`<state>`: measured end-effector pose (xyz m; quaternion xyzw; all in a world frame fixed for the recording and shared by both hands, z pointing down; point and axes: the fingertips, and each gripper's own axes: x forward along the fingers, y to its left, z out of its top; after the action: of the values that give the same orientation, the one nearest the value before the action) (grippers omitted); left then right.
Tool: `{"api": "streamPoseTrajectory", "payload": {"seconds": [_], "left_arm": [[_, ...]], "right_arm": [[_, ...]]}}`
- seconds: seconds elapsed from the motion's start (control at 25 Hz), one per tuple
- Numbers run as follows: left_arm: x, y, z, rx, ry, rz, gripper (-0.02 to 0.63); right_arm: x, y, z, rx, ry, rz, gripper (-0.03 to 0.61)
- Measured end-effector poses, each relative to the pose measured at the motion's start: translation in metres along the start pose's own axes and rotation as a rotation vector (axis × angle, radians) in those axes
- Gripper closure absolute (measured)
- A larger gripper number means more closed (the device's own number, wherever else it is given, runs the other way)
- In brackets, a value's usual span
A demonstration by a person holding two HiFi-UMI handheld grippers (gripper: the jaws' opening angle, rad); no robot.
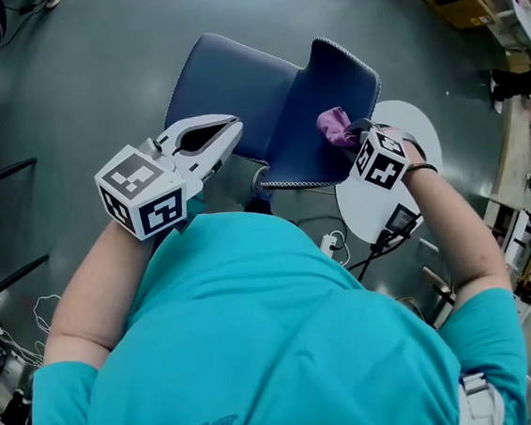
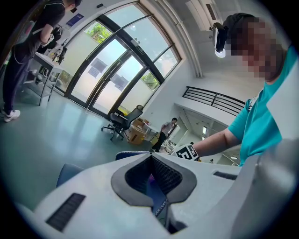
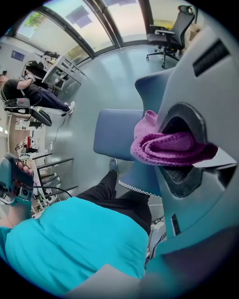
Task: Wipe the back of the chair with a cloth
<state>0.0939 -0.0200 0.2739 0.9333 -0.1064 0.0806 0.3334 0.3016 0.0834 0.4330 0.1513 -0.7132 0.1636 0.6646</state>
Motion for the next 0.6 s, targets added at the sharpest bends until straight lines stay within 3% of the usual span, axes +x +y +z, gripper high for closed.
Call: {"api": "streamPoseTrajectory", "payload": {"seconds": [0.6], "left_arm": [[0.002,-0.001,-0.003,0.003,0.007,-0.012,0.620]], "right_arm": [[0.009,0.075,0.013,-0.013,-0.027,0.103,0.520]]}}
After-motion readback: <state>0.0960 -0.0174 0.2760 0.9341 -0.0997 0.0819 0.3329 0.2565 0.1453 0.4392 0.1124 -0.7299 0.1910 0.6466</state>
